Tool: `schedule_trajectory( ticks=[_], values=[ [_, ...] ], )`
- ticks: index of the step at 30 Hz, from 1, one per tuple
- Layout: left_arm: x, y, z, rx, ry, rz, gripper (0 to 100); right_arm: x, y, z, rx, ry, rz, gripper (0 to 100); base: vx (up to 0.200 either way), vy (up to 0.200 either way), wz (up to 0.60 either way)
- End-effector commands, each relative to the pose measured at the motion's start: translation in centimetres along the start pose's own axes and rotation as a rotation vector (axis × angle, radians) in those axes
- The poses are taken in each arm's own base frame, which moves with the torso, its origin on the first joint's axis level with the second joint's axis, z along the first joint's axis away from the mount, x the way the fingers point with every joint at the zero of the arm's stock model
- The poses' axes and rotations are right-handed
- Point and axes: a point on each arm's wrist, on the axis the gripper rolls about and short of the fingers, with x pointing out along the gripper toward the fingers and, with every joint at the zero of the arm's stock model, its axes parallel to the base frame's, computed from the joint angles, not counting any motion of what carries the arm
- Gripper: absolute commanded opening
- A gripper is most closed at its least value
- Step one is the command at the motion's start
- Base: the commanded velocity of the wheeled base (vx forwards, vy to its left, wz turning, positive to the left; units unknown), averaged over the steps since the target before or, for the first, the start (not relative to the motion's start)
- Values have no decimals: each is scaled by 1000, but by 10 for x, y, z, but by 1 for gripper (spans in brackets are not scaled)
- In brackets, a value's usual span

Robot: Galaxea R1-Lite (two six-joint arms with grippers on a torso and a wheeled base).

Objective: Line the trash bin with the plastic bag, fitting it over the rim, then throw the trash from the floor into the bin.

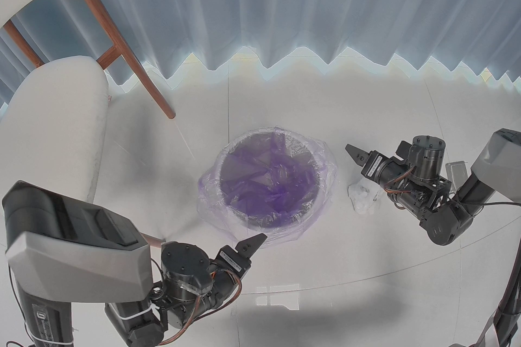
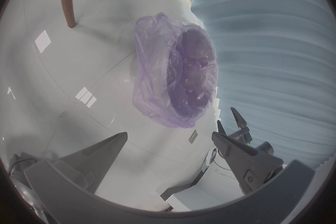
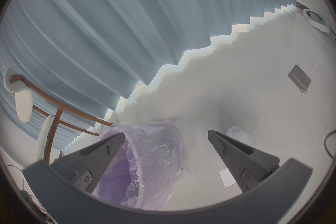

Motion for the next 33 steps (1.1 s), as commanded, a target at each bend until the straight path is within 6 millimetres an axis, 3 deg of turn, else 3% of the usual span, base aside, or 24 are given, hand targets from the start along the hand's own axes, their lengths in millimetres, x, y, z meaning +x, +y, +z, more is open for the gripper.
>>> schedule_trajectory(
  ticks=[1,16,17,28,33],
  values=[
    [28,13,7,-19,-2,6,100,-19,3,14,7,-31,9,100,0,0,0],
    [52,5,12,-20,30,-9,100,-28,-7,9,3,-29,-12,100,0,0,0],
    [52,5,12,-20,30,-9,0,-28,-7,9,3,-31,-11,100,0,0,0],
    [52,6,12,-13,33,-7,0,-30,-6,11,1,-46,-1,100,0,0,0],
    [51,17,-6,150,90,70,0,-32,-6,11,1,-44,-3,100,0,0,0]
  ],
)
